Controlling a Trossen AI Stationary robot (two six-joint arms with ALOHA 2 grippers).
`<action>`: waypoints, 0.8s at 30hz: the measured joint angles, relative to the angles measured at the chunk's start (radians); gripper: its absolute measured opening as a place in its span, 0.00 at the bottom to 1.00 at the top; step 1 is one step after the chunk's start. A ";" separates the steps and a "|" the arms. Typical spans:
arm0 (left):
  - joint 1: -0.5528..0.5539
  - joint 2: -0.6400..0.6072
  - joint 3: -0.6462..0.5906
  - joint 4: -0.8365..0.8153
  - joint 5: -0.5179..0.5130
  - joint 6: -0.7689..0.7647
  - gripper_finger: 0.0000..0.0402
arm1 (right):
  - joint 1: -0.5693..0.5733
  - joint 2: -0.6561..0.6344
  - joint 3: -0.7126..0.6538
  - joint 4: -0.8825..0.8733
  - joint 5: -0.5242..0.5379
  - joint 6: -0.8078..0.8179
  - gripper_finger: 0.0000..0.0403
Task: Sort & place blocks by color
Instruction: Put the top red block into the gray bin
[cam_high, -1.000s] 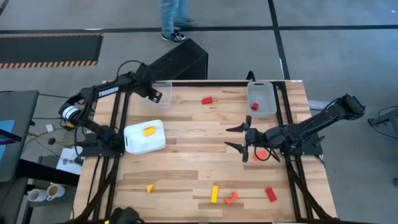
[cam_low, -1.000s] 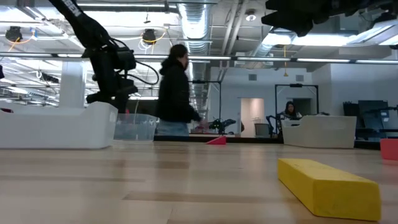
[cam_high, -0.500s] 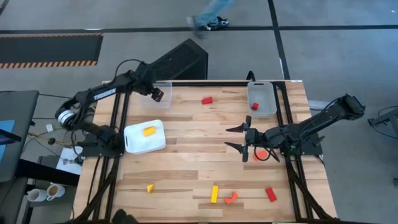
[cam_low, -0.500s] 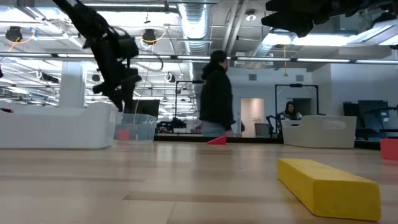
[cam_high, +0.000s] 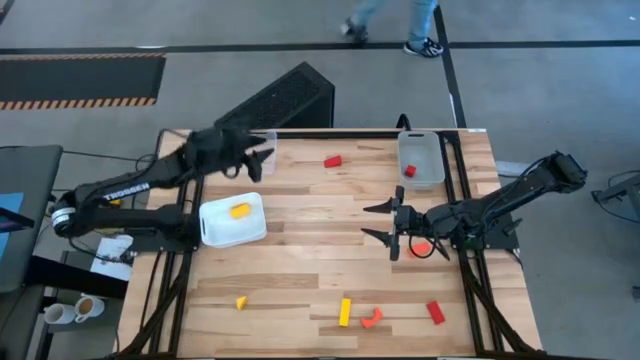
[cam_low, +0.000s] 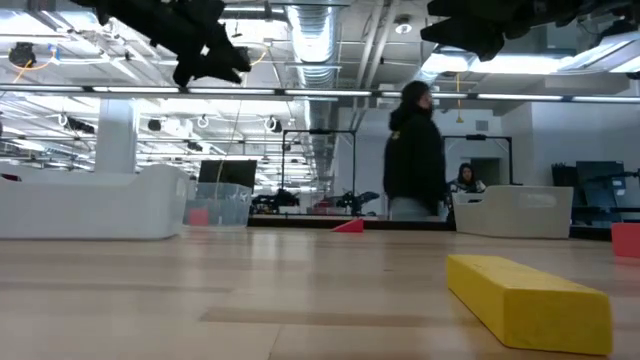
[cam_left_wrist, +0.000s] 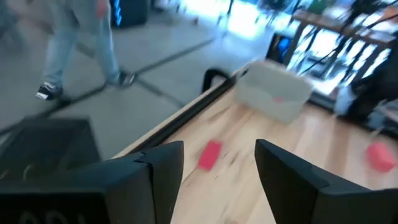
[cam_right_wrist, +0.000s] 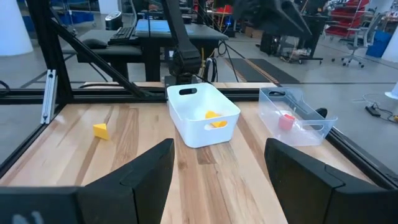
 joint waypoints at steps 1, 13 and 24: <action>-0.040 -0.007 -0.028 0.045 -0.027 -0.003 0.45 | 0.000 0.000 0.000 0.000 0.000 0.000 0.68; -0.392 0.003 -0.371 0.753 -0.254 0.047 0.44 | -0.007 0.000 0.000 -0.050 0.089 0.027 0.68; -0.370 0.024 -0.418 0.883 -0.277 0.162 0.44 | -0.073 0.000 0.000 -0.098 0.111 0.062 0.68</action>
